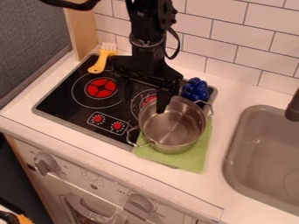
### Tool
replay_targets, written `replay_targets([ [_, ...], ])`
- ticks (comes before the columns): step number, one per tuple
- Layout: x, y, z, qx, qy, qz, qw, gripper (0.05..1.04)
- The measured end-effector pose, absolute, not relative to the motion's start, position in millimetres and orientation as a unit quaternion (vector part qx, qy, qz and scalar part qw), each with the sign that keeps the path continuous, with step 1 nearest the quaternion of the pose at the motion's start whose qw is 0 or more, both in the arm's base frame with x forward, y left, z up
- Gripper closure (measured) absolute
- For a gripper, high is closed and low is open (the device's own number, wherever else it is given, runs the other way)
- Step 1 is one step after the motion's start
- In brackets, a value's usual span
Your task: Put a blue object on the bottom left side of the burner
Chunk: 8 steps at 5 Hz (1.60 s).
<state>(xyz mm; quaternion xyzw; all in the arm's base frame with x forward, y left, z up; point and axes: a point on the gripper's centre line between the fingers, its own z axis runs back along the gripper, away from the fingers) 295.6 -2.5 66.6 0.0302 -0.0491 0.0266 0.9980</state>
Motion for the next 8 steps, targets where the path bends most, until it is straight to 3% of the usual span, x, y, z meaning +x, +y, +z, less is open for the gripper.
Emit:
replay_targets([
  [1,293.9,-2.9,59.0,0.030,-0.033,0.027,0.999,0.082],
  [3,344.5,-10.1,77.3,0.016,-0.037,0.018,0.999,0.082],
  [4,369.4,-21.8,72.3,0.002,-0.043,0.007,0.999,0.083],
  [5,385.2,-32.8,47.4,-0.010,-0.022,-0.007,1.000,0.083],
  [8,400.7,-44.7,17.5,-0.027,-0.005,0.010,1.000,0.083],
])
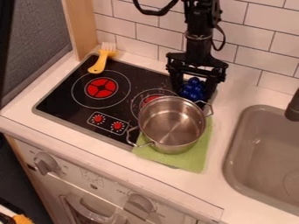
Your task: Put a blue object on the bottom left side of the burner
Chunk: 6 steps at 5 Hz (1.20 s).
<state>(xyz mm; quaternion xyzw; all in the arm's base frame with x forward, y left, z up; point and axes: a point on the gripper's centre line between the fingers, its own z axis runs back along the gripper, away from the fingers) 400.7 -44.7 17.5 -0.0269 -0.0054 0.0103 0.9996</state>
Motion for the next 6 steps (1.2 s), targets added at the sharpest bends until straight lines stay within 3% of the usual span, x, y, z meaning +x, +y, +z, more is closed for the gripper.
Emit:
replay_targets([
  [2,405.2,-43.7,12.1,-0.022,-0.003,0.019,1.000,0.224],
  [3,399.5,-41.0,14.2,-0.017,-0.001,0.019,1.000,0.225],
  [4,389.8,-25.7,46.1,-0.015,-0.033,0.038,0.999,0.225],
  [5,356.3,13.8,84.5,-0.005,-0.083,0.088,0.993,0.225],
  [6,310.2,57.1,74.0,0.008,-0.066,0.141,0.988,0.225],
])
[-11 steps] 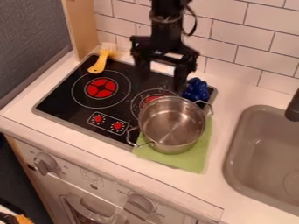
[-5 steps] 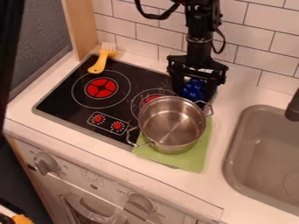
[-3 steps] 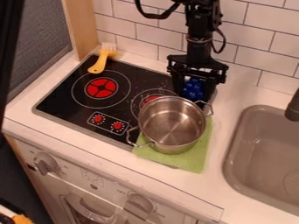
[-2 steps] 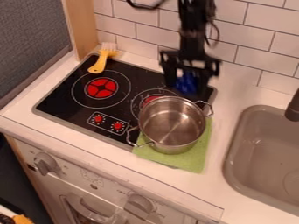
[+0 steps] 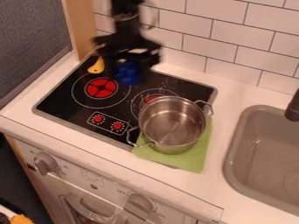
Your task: Put a blue object on the bottom left side of the burner
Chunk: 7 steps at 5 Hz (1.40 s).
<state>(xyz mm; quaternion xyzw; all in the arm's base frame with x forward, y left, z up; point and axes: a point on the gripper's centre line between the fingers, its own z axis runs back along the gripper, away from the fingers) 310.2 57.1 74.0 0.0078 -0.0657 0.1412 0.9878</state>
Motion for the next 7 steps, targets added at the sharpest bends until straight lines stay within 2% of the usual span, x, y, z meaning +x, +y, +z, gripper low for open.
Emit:
replay_targets([
  [1,277.0,94.7,51.7,0.010,-0.039,0.194,0.980,0.225],
  [2,263.4,126.5,46.2,0.014,-0.048,0.235,0.971,0.225],
  [3,263.7,144.0,39.9,0.014,-0.041,0.249,0.967,0.225],
  [5,264.8,165.3,26.4,0.037,-0.027,0.269,0.962,0.225],
  [6,267.4,174.2,15.0,0.044,-0.014,0.276,0.960,0.159],
  [7,268.1,172.6,15.7,0.039,-0.014,0.275,0.961,0.076],
])
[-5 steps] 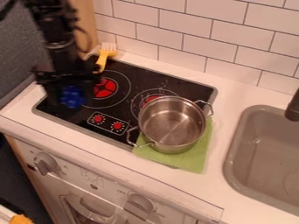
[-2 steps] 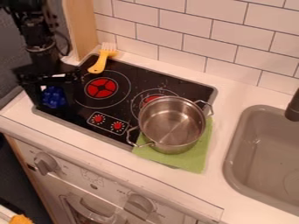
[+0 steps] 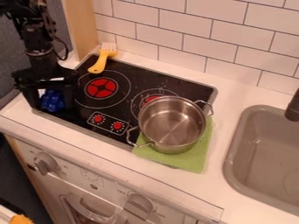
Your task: Put a blue object on the bottom left side of the burner
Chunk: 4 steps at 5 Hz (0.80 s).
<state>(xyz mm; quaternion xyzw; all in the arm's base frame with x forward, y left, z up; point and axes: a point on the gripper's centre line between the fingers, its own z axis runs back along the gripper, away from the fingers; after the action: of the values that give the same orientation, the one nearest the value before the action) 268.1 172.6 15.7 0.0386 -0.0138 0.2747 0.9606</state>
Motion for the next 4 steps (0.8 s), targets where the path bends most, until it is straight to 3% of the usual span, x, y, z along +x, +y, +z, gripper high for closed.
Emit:
replay_targets([
  [1,270.4,168.7,20.8,0.029,-0.020,0.263,0.964,0.081],
  [2,280.3,160.9,65.8,0.035,-0.074,0.227,0.970,0.084],
  [3,292.2,137.9,85.8,0.059,-0.062,0.143,0.986,0.084],
  [4,305.9,117.3,86.2,0.055,-0.053,0.046,0.996,0.084],
])
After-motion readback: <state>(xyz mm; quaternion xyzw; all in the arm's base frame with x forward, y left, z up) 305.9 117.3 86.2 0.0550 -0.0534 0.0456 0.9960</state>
